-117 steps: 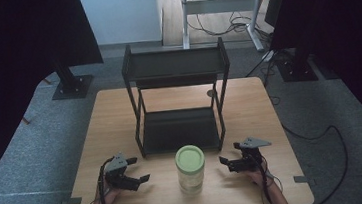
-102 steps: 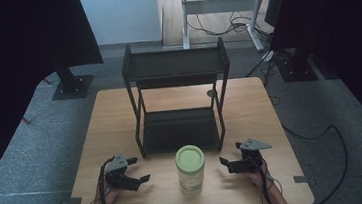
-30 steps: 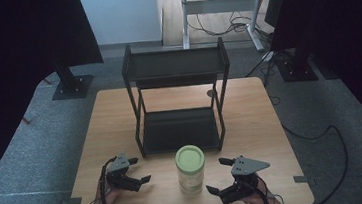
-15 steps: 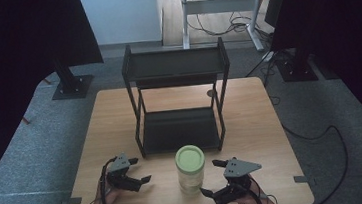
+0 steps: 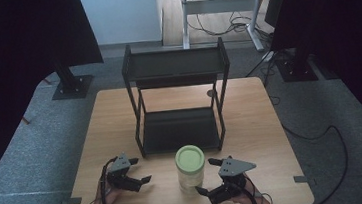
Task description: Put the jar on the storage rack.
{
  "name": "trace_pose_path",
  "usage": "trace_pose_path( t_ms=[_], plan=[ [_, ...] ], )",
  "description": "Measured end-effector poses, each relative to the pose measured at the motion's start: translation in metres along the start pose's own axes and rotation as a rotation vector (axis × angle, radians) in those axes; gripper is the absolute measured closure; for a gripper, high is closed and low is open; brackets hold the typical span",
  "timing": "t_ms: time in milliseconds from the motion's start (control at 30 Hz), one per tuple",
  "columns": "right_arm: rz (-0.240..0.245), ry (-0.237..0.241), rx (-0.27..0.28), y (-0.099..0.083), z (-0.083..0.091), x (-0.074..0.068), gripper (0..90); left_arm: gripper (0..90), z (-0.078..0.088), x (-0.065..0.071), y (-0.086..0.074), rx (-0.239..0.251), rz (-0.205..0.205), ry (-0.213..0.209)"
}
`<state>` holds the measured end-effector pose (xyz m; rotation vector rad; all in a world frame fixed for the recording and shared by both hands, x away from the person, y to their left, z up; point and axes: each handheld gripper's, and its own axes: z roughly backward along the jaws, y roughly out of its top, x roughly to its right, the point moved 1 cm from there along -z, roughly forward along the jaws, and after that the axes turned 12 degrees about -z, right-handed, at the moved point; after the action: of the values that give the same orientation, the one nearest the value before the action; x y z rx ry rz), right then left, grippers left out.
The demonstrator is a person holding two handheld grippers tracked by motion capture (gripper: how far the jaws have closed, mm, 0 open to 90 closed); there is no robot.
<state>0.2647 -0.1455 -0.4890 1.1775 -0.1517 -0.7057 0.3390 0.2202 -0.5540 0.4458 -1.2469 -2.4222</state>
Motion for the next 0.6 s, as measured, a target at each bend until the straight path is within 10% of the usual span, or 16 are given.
trace_pose_path(
  t_ms=[600],
  plan=[
    [0.040,-0.003,-0.003,0.008,-0.030,-0.011,0.0,7.7,-0.001,0.001,0.000,-0.008,-0.012,0.003]
  ],
)
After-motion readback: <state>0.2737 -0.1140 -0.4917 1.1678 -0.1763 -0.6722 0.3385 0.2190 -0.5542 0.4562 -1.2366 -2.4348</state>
